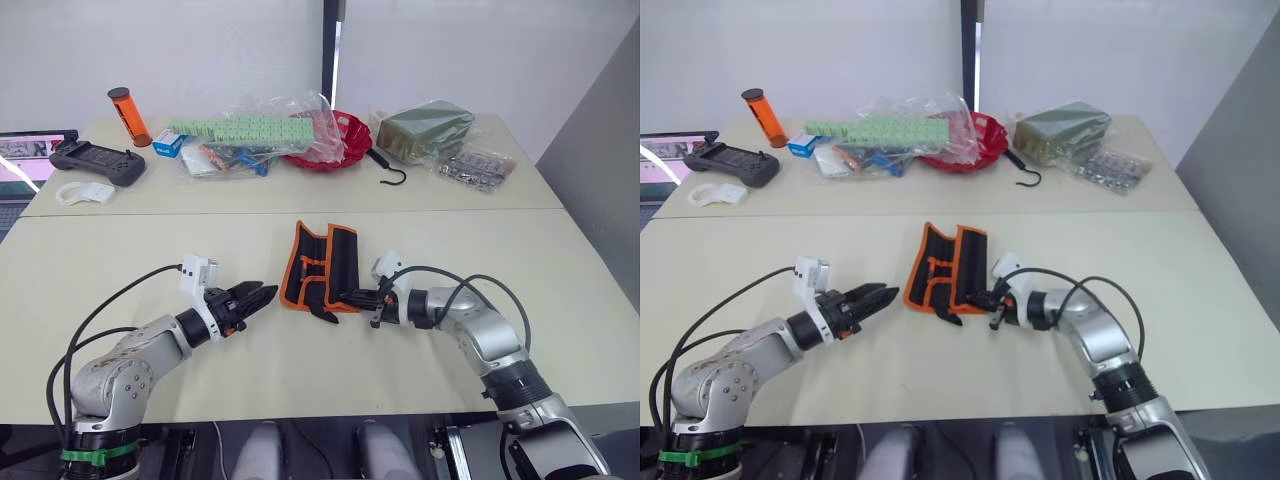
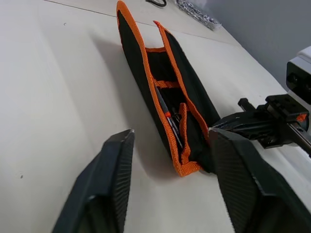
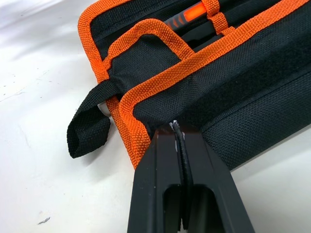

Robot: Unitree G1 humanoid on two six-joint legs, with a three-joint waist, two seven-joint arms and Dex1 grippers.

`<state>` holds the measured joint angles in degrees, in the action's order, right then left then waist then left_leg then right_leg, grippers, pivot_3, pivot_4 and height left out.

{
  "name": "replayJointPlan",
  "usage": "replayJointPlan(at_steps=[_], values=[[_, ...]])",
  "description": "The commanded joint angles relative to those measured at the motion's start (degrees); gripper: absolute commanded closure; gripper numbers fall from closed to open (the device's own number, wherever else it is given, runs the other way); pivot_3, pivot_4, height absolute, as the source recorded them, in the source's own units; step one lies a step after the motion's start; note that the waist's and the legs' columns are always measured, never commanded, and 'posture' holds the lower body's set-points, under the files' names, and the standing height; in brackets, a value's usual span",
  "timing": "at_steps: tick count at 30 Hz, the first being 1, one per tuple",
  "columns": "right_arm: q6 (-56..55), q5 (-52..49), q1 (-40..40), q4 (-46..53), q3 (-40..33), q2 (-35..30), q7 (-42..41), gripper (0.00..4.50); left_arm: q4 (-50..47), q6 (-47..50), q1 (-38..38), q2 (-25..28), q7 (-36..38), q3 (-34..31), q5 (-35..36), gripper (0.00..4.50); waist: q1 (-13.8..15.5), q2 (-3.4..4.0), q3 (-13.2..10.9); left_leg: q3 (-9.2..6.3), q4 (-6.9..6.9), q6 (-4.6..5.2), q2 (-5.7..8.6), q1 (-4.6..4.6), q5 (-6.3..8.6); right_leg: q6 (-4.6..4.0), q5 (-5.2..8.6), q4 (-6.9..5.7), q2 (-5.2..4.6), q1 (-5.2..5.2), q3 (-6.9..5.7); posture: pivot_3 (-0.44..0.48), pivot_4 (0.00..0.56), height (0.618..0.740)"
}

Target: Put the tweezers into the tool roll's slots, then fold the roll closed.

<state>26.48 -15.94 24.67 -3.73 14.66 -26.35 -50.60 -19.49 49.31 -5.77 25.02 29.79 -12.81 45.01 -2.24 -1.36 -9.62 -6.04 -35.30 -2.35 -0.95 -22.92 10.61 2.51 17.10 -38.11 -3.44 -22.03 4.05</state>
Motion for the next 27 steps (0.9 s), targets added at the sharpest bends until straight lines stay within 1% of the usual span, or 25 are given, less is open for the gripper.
replayJointPlan(at_steps=[1,4,6,9,15,19,27], values=[[1.9,1.7,-1.8,-0.6,0.6,-0.9,0.1,4.50,-1.3,1.3,-0.5,-0.9,-1.8,0.6,1.2,1.98,0.0,0.00,0.0,0.00,0.00,0.00,0.00,0.00,0.00,0.00,0.00,0.00,0.00,0.00,0.00,0.000,0.150,0.740],[2.0,1.8,-1.8,-0.6,0.6,-0.8,0.2,4.50,-1.5,1.4,-0.8,-2.6,-2.6,2.3,1.0,1.98,0.2,-0.01,0.0,0.00,0.00,-0.01,0.03,-0.02,0.00,0.00,0.00,0.02,-0.01,0.01,0.00,0.000,0.150,0.740],[2.1,1.8,-1.7,-0.5,0.6,-0.7,0.2,4.50,-0.8,1.2,-1.0,-3.2,-3.1,3.8,-0.6,1.98,0.2,-0.01,0.0,0.00,0.00,-0.01,0.02,-0.01,0.00,0.00,0.00,0.02,-0.01,0.01,0.00,0.000,0.150,0.740],[2.2,1.7,-1.8,-0.4,0.6,-0.7,0.3,4.50,-0.5,1.2,-1.8,-4.0,-4.0,4.5,-0.9,1.98,0.1,-0.01,0.0,-0.01,0.00,-0.01,0.03,-0.01,-0.01,0.01,0.00,0.02,-0.01,0.01,0.00,0.000,0.150,0.740],[2.4,1.8,-1.8,-0.1,0.6,-0.6,0.5,4.50,0.8,1.1,-3.9,-6.3,-6.1,3.6,-0.3,1.98,0.2,-0.02,0.0,-0.01,0.00,-0.02,0.03,-0.01,-0.01,0.01,0.00,0.02,-0.01,0.01,0.00,0.000,0.150,0.740],[2.4,1.8,-1.8,-0.2,0.7,-0.5,0.7,4.50,2.7,1.7,-6.3,-6.5,-7.1,3.5,-0.7,1.98,0.2,-0.02,0.0,-0.01,0.00,-0.02,0.03,-0.01,-0.01,0.01,0.00,0.02,-0.01,0.01,0.00,0.000,0.150,0.740],[2.6,1.7,-2.3,0.7,0.8,-0.1,1.3,4.50,7.4,3.7,-12.0,-8.8,-12.7,3.6,-1.7,1.98,0.1,-0.03,0.0,-0.01,-0.01,-0.02,0.05,-0.02,-0.01,0.02,-0.01,0.03,-0.01,0.02,0.00,0.000,0.150,0.740]])
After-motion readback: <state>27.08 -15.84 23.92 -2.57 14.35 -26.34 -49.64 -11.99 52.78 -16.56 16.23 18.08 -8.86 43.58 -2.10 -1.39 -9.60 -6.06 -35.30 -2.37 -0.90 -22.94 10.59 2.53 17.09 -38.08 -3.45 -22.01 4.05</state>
